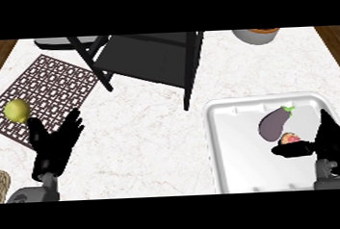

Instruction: Pick the cupcake from the tray and place it in the tiered shelf

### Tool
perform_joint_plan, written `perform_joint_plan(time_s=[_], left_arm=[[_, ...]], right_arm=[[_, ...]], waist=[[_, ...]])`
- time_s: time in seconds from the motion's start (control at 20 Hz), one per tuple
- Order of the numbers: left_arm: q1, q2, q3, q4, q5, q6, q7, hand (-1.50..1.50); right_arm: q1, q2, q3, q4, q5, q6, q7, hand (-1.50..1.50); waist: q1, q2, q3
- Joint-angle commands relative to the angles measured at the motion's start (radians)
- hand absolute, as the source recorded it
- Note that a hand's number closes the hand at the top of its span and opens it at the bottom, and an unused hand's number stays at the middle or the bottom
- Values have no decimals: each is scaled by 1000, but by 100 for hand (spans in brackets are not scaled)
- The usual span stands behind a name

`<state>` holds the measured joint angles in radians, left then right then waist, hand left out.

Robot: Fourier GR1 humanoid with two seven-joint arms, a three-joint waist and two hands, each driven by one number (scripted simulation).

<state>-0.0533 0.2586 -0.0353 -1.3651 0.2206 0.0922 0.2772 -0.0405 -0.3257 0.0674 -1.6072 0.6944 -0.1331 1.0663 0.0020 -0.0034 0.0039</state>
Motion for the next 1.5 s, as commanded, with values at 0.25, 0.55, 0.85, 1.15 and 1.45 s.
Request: perform_joint_plan(time_s=[0.25, 0.55, 0.85, 1.15, 1.45], left_arm=[[7, -32, 35, 17, -31, -28, 4, 0], [19, -5, 60, 0, -2, -60, 21, 0], [22, -13, 75, -5, -27, -88, 22, 0], [8, -62, 58, 6, -63, -26, 32, 0], [-51, -57, -2, -4, -66, -94, 30, 0]], right_arm=[[-98, 87, -70, 202, 70, -68, -84, -150], [-40, 27, 37, 145, -23, 188, -169, 150], [-73, 115, 12, 156, 26, 69, -217, 150], [-12, 110, 60, -30, 119, 6, -223, 150], [-394, 322, 469, 95, 151, 10, -59, 150]], waist=[[1, 4, -4], [1, 3, -4], [-1, 3, -4], [-9, 1, -4], [153, 23, -7]])
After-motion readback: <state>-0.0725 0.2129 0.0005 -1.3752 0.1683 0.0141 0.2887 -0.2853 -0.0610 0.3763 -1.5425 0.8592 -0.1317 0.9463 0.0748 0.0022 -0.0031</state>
